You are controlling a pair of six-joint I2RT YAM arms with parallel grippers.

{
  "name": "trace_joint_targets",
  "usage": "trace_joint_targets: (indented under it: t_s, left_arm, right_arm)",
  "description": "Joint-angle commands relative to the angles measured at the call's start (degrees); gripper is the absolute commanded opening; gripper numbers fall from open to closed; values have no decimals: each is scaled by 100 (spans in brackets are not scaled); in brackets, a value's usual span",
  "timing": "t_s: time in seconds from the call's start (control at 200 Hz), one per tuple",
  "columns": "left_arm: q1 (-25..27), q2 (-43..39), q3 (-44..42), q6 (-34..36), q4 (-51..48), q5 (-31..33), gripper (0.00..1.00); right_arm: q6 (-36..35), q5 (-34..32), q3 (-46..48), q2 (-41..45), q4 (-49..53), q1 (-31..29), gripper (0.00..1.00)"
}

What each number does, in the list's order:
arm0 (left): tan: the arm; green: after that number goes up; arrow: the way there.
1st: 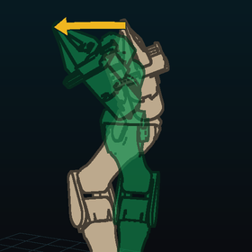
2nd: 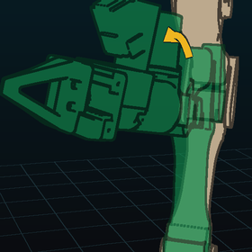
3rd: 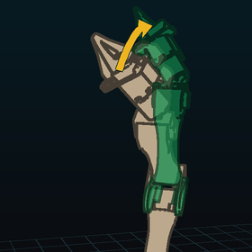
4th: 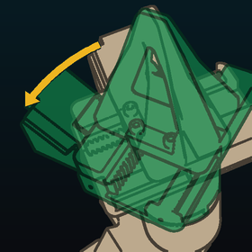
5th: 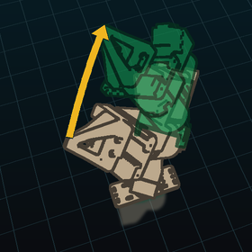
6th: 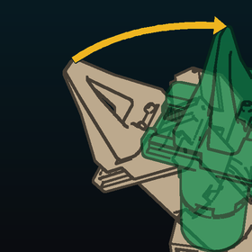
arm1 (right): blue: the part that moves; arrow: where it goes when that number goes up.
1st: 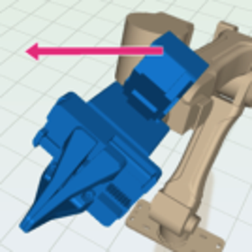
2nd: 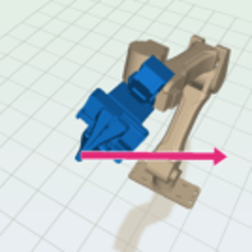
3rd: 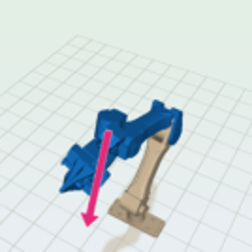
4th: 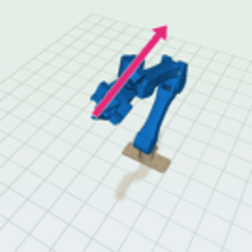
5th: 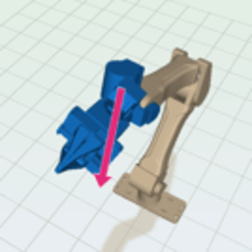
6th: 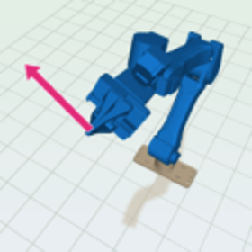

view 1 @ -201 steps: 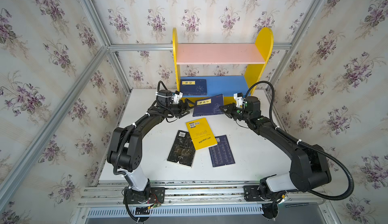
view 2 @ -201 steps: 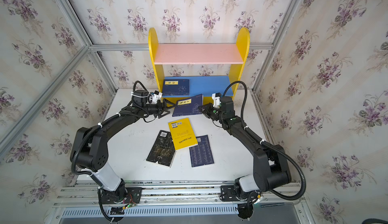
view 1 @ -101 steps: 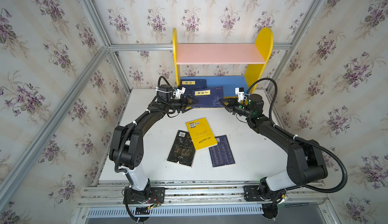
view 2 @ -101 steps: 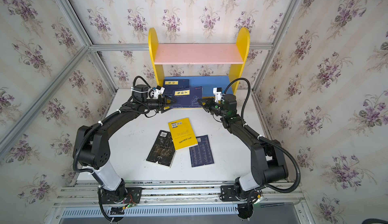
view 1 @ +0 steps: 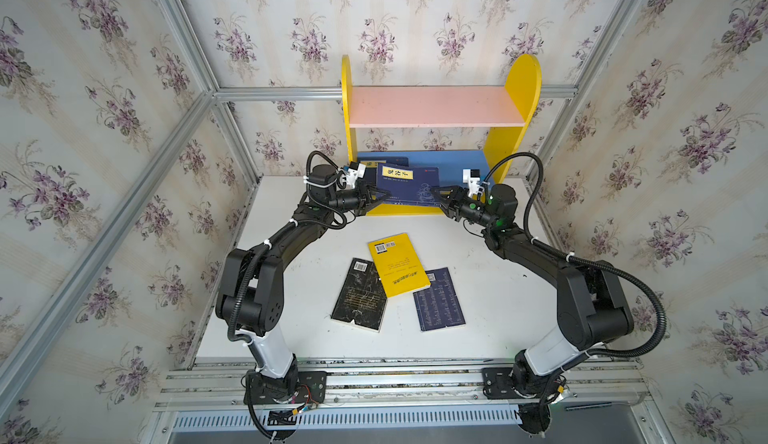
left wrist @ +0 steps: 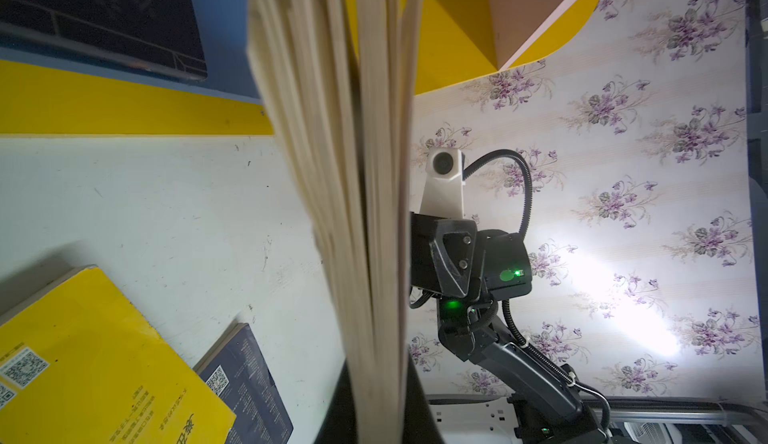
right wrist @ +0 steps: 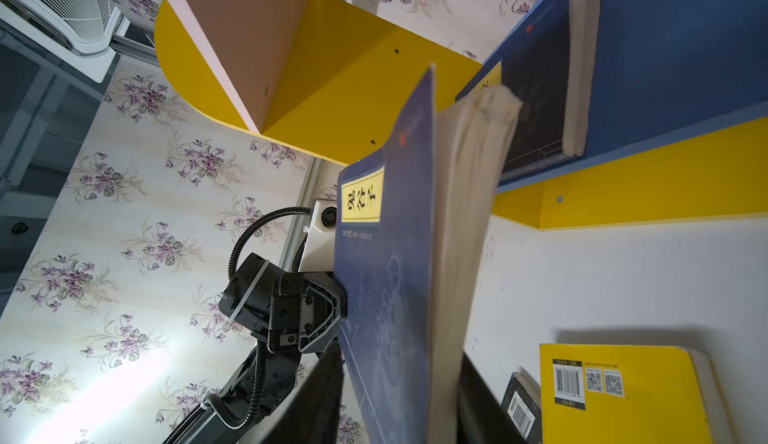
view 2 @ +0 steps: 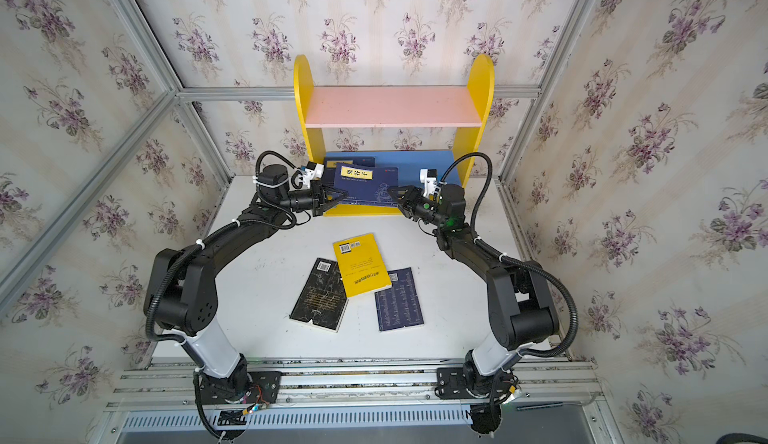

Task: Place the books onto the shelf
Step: 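Lift the dark blue book upright with the right gripper while the left steadies it, then carry the upright book onto the blue shelf with the right gripper while the left withdraws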

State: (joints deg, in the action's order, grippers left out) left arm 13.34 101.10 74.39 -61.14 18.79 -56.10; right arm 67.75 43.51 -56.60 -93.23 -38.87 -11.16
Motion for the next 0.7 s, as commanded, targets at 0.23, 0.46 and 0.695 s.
trace_joint_targets:
  t_s: [0.23,0.46,0.695]
  left_arm:
    - [-53,-100,169,75,685,-166,5]
    - [-52,-89,405,625,75,-75,5]
    - [-56,24,659,768,-137,70,7]
  right_arm:
    - [498,537,-528,-496,-552,50,48]
    - [726,943,-882,-724,-604,52,35]
    - [755,968,-991,-749,-551,52,12]
